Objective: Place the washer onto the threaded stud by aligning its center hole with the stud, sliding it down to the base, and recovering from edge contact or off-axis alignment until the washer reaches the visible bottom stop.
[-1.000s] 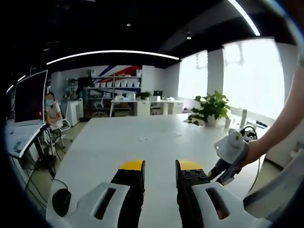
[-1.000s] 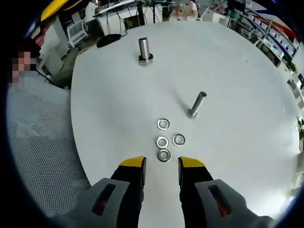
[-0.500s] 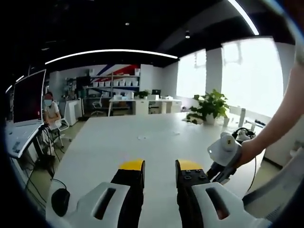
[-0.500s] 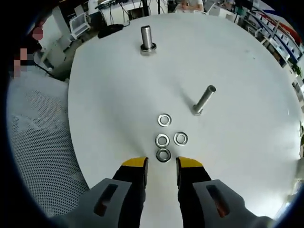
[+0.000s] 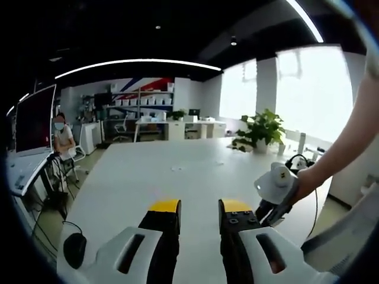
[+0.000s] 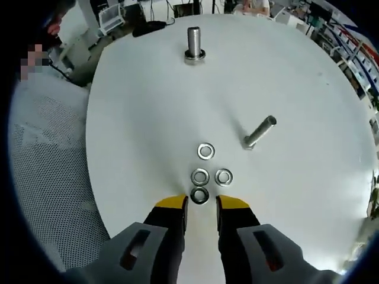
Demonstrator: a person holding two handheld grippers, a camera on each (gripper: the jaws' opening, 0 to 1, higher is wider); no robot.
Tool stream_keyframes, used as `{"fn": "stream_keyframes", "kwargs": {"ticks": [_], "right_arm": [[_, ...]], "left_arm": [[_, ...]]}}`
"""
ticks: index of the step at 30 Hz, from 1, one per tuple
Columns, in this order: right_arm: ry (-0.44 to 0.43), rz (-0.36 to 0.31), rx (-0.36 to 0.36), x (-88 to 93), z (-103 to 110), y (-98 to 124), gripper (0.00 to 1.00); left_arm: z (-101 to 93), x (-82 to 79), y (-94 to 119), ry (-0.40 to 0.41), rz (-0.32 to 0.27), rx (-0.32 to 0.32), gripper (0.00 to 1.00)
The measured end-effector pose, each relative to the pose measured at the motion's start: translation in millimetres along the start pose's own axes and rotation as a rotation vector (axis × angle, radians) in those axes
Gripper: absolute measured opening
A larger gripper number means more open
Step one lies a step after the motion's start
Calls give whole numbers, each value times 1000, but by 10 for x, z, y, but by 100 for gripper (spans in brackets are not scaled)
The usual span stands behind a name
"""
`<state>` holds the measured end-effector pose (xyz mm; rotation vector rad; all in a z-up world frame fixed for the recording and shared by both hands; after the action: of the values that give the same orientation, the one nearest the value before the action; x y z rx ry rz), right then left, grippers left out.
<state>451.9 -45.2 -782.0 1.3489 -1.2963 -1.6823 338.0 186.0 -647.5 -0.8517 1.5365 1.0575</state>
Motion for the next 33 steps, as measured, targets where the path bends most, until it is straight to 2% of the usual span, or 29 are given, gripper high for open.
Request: {"fn": "stream_keyframes", "kwargs": {"ticks": [8,16,24,33], "right_arm": [[98,6,-32,-43,10,-3,19],[157,27,-51,-69,32,-12,15],[151,49,-69,-88,0,-17,14],[137,26,-77,-66,-11,-11,13]], "left_arm": [[-4,2,2,1,3,3,23],[2,13,-5,7,10,5,23],[-5,27,-15,3,20,9,23],[5,42,-20,9,31,9,23]]}}
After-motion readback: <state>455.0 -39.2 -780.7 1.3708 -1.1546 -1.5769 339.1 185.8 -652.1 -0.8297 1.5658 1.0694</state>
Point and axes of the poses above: the point that each gripper's makers call its tool centre point, and the gripper's own axes: y roughly backward along the fingers, z roughly to its left, x roughly out of its underside, the point moved 10 cm from there along y, roughly backward along the fingers, and after that the axes turned 3 degrees about -z, right-handed, at the moved point
